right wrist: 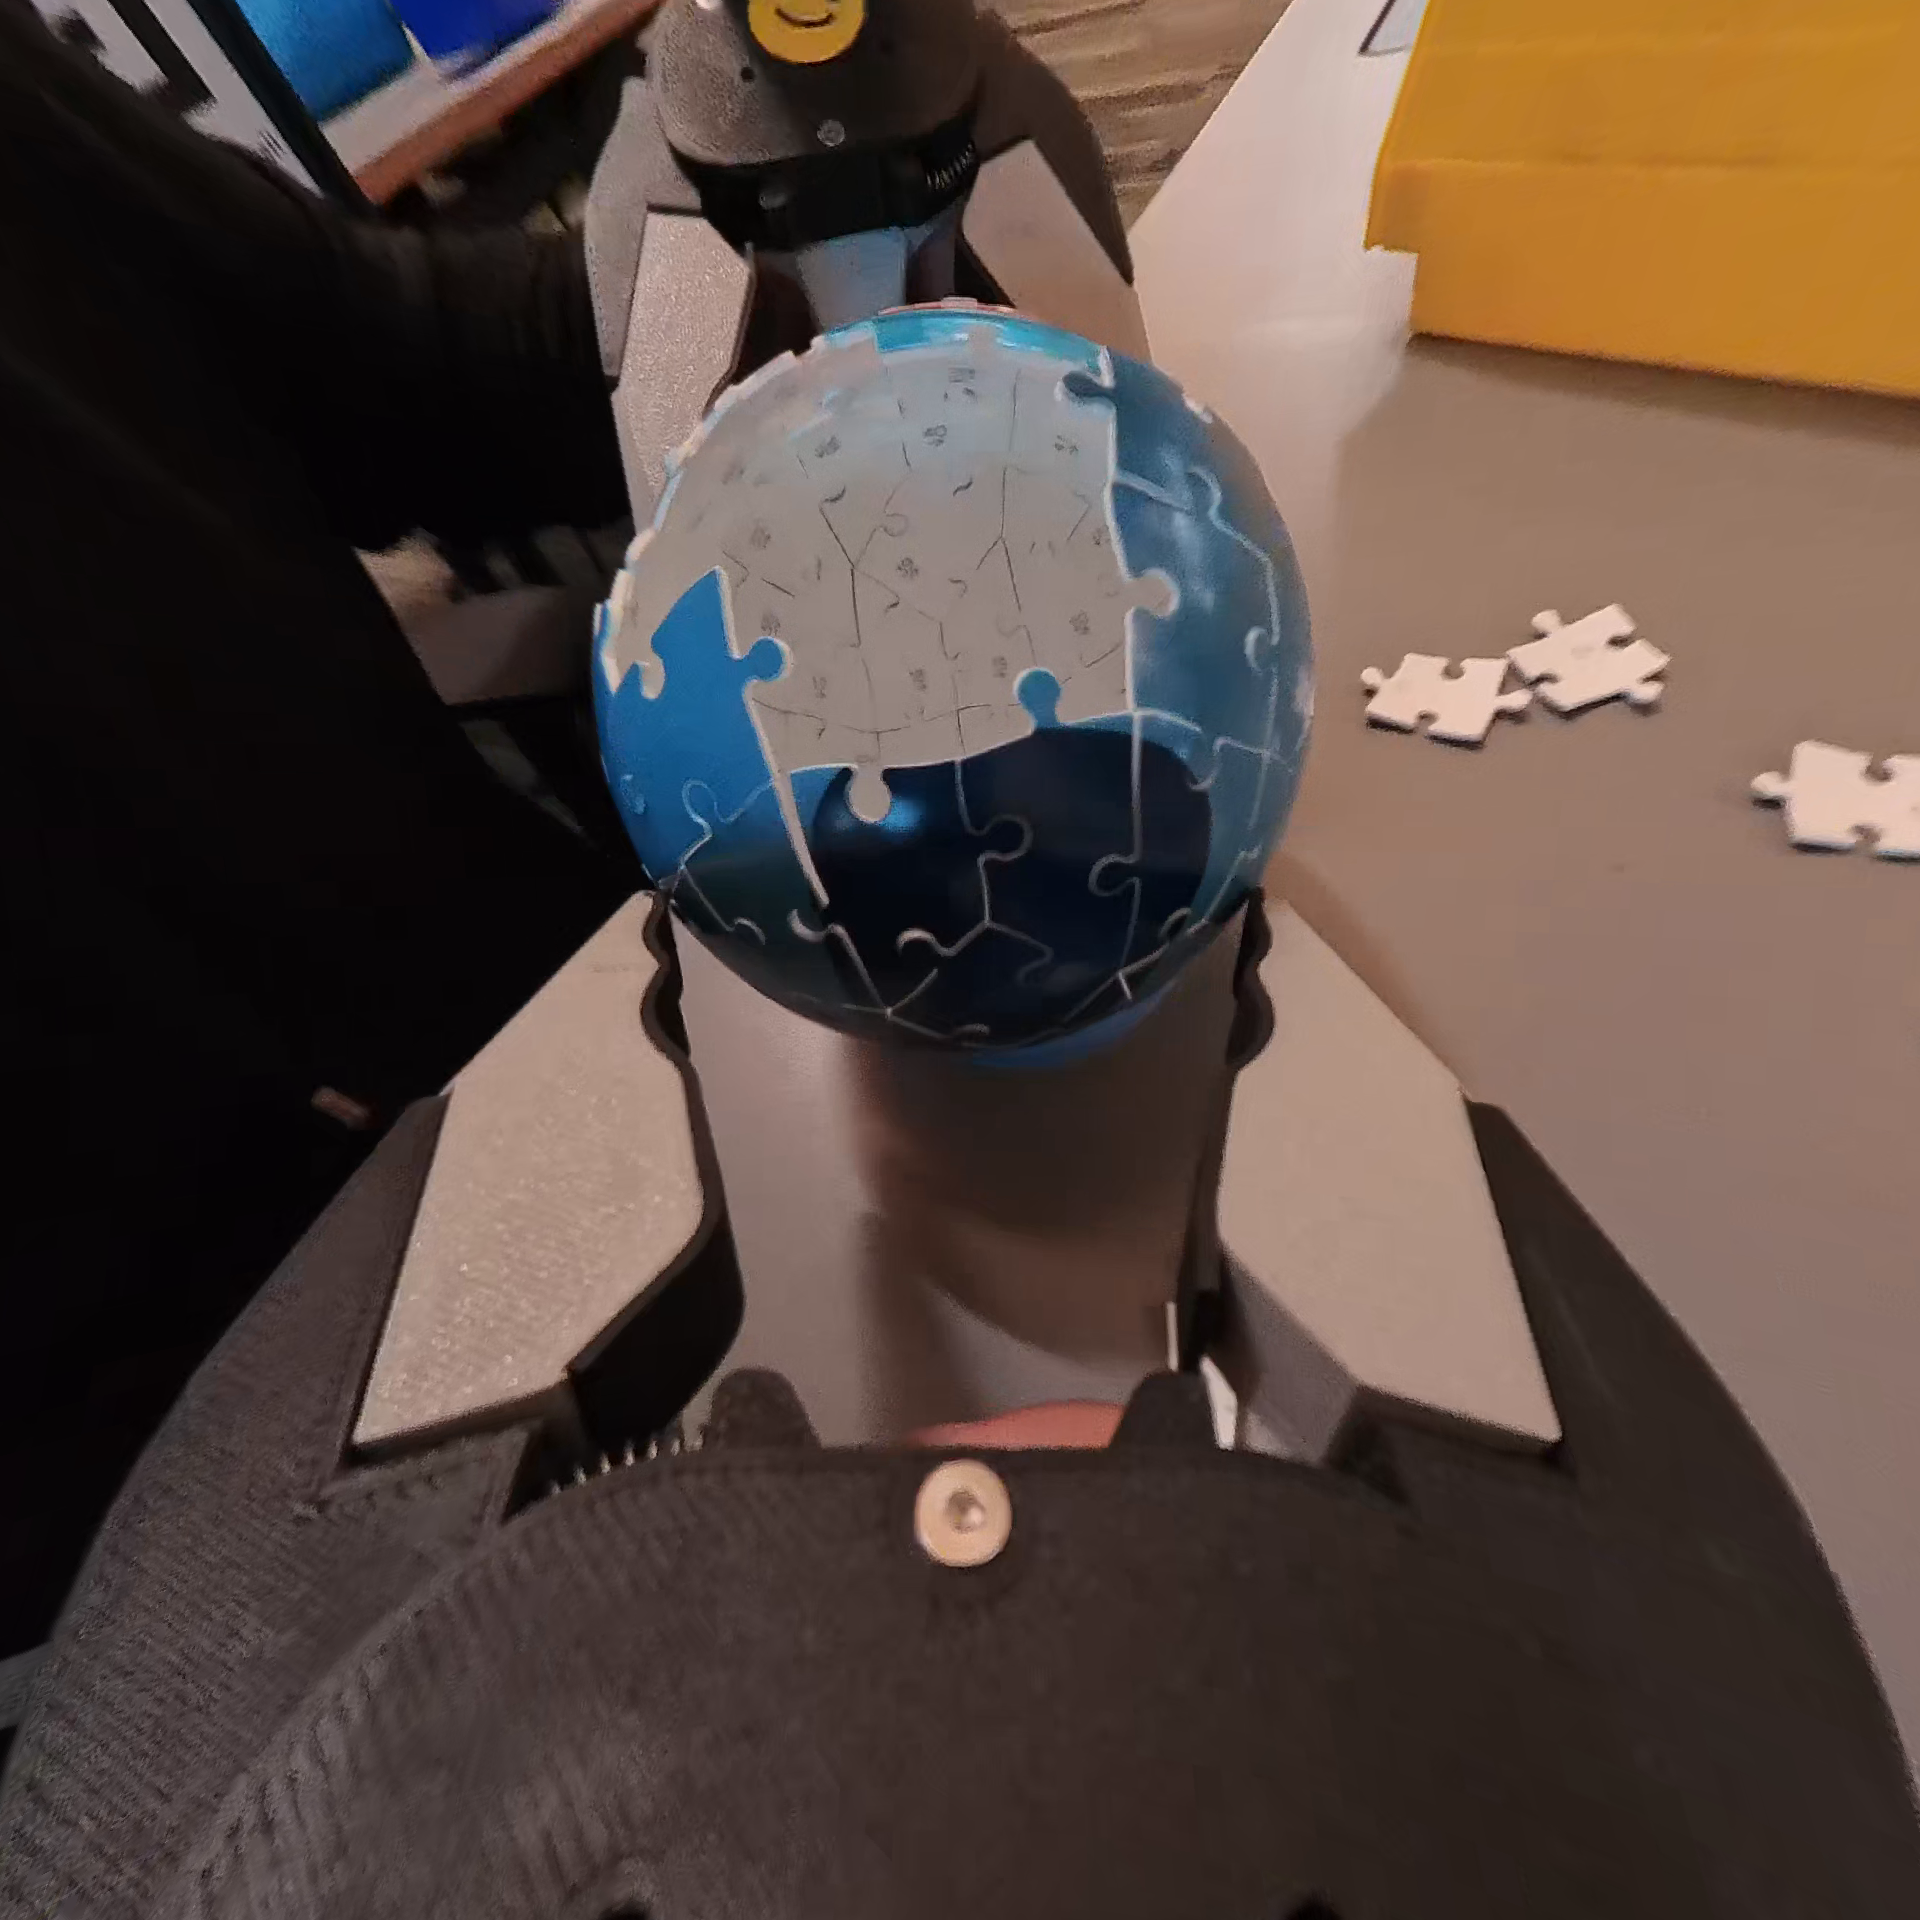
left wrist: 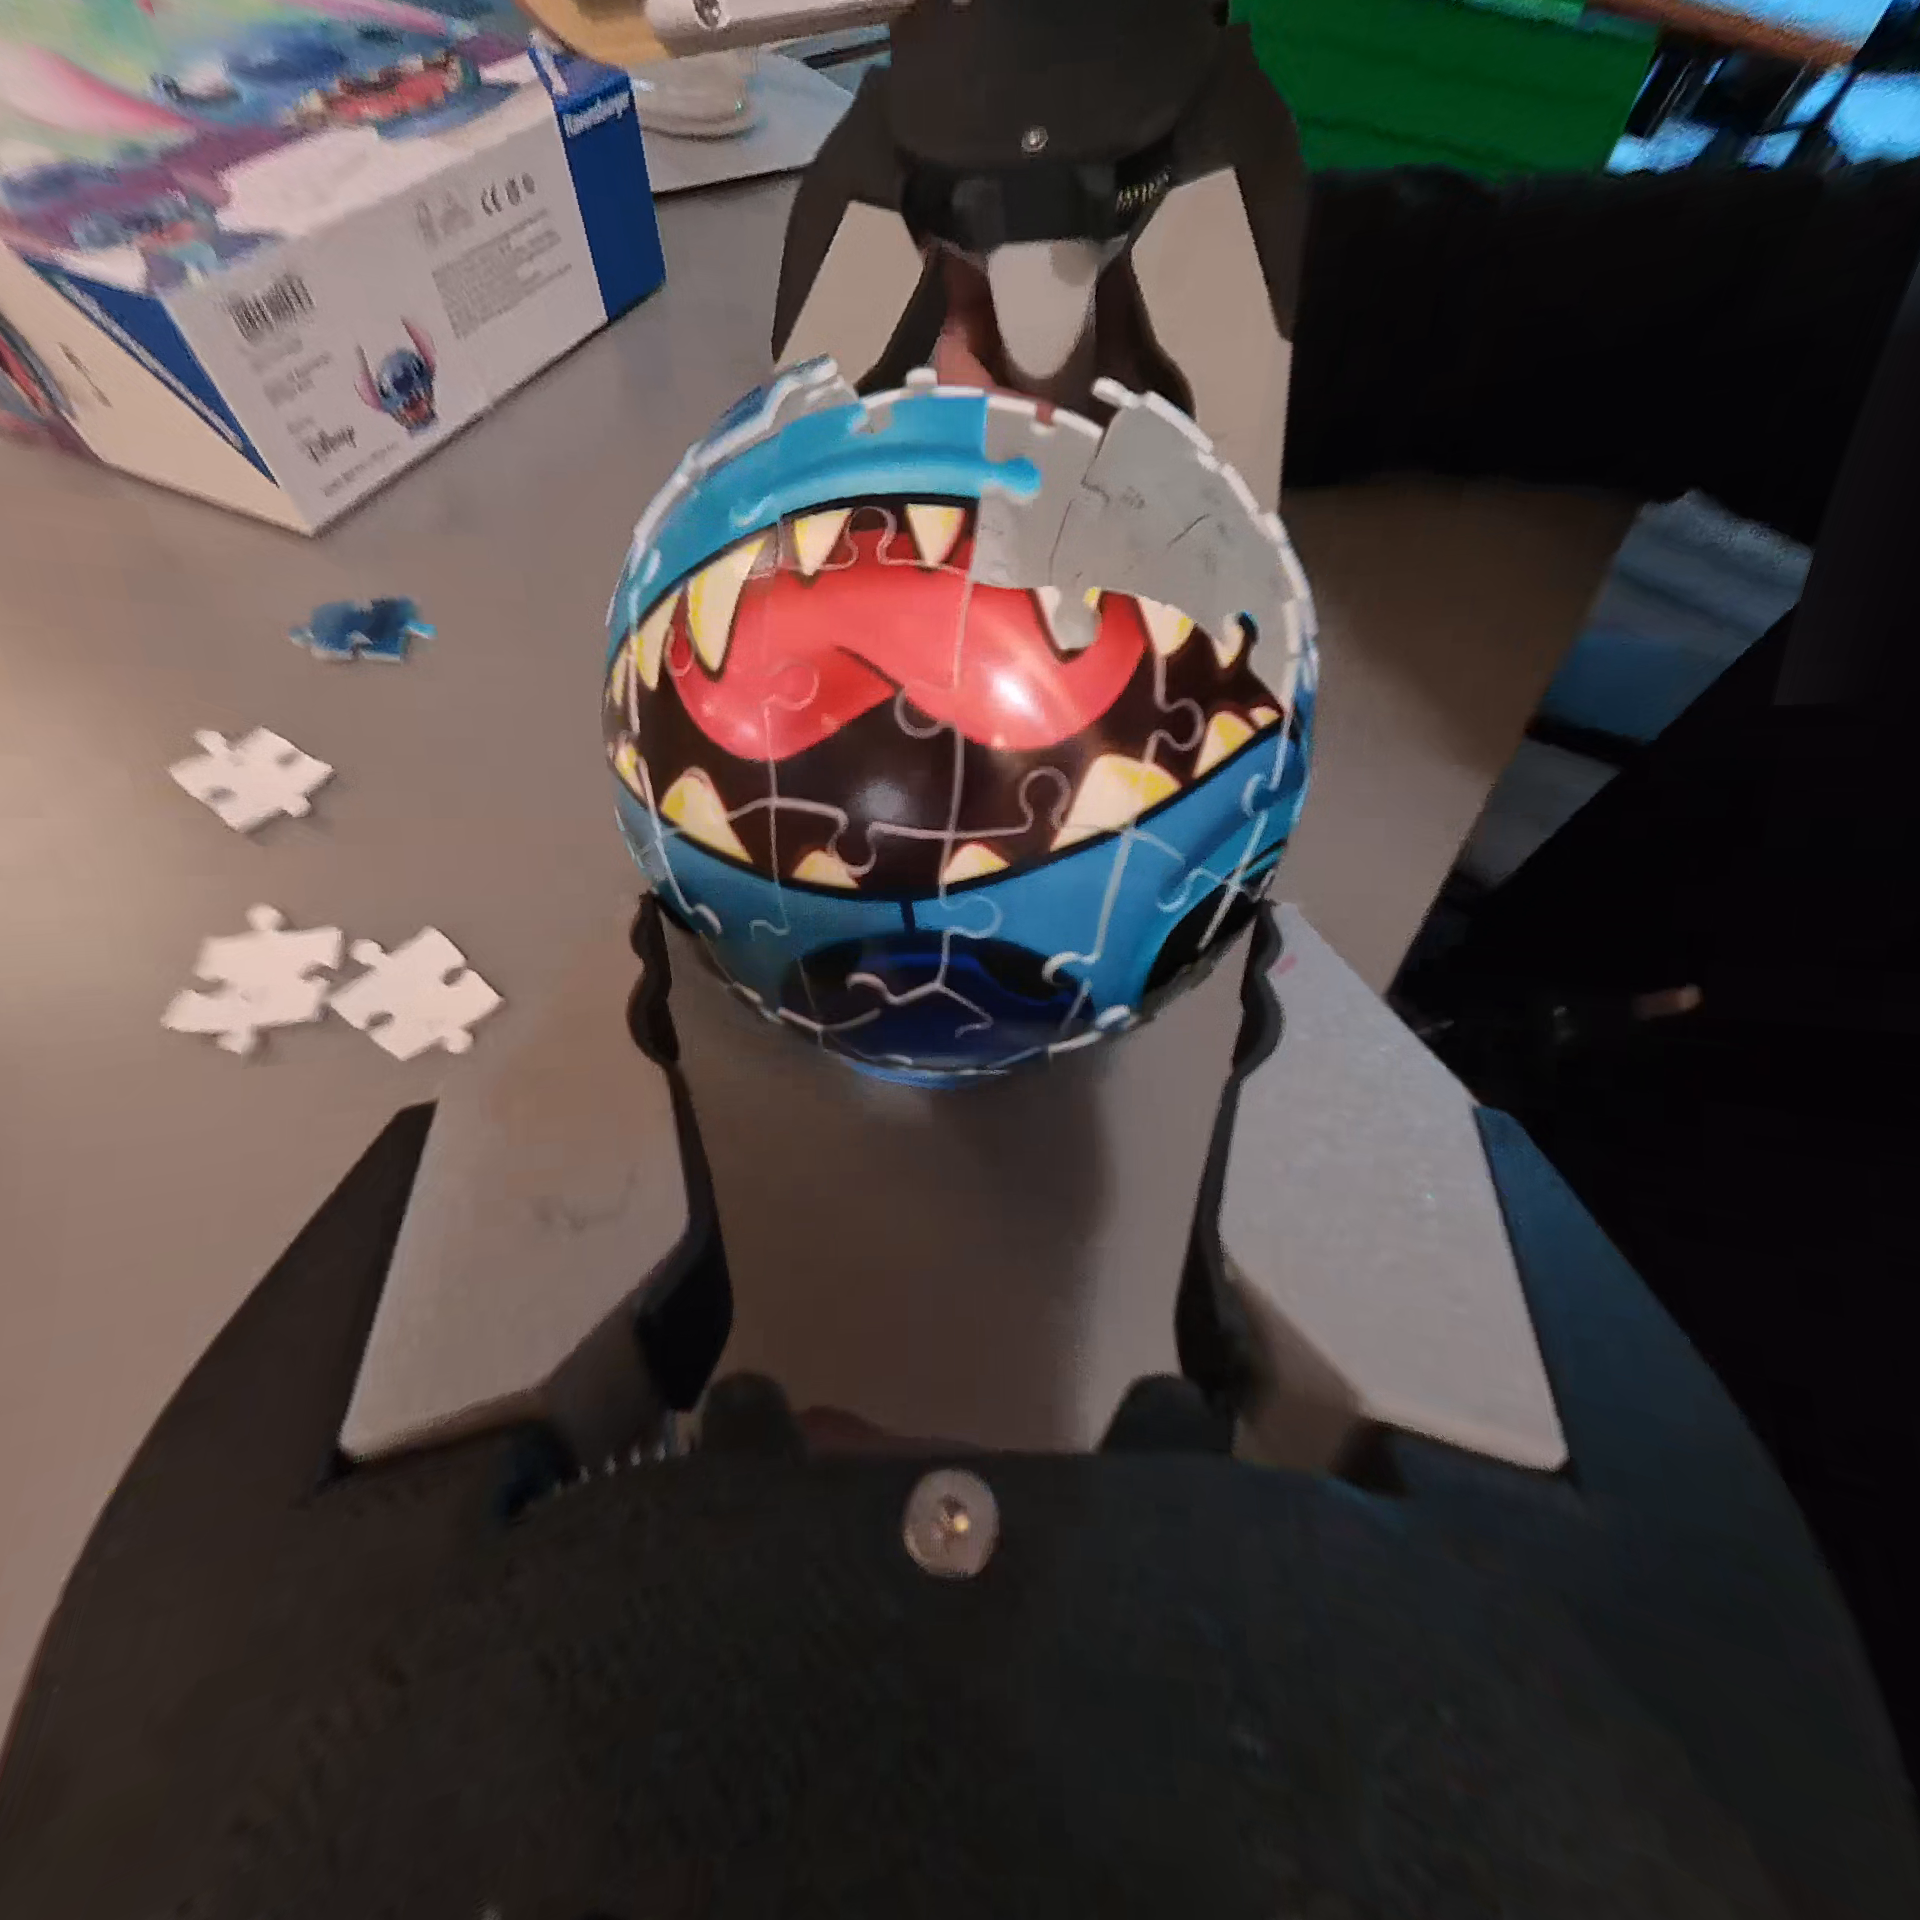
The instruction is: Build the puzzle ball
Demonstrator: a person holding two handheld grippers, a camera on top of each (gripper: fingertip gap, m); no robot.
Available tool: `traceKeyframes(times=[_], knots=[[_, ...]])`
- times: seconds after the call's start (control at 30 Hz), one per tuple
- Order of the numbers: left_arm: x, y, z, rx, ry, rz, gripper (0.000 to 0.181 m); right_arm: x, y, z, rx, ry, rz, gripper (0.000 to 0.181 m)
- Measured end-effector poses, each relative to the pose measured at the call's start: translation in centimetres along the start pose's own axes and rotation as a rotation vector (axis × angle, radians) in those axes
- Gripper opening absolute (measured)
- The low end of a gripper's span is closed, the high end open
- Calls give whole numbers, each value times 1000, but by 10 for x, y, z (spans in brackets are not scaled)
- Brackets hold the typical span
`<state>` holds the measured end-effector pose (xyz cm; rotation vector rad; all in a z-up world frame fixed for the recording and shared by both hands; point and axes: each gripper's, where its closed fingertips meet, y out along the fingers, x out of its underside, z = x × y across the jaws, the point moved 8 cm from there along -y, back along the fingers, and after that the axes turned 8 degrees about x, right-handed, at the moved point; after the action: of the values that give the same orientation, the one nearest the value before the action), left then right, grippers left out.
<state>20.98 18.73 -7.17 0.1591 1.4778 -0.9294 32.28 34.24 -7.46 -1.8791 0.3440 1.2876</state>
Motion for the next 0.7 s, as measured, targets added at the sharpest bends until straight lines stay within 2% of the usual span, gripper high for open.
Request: traceKeyframes(times=[0.1, 0.23, 0.37, 0.47, 0.53, 0.7], knots=[[1, 1, 1, -66, 175, -36, 108, 1, 1, -5, 89, -112, -1, 105], [2, -1, 5, -124, 308, -41, 105, 4, -1, -8, 144, -163, -2, 102], [8, -3, 6, -103, 248, -33, 104, 4, -9, -5, 113, -101, 28, 101], [11, -3, 5, -76, 208, 16, 106, 1, -8, -3, 50, -38, 60, 100], [12, -2, 4, -73, 193, 46, 106, 2, -6, -3, 59, -47, 53, 99], [14, 0, 4, -152, 333, 29, 102, 1, -4, -9, 148, -165, 35, 100]])
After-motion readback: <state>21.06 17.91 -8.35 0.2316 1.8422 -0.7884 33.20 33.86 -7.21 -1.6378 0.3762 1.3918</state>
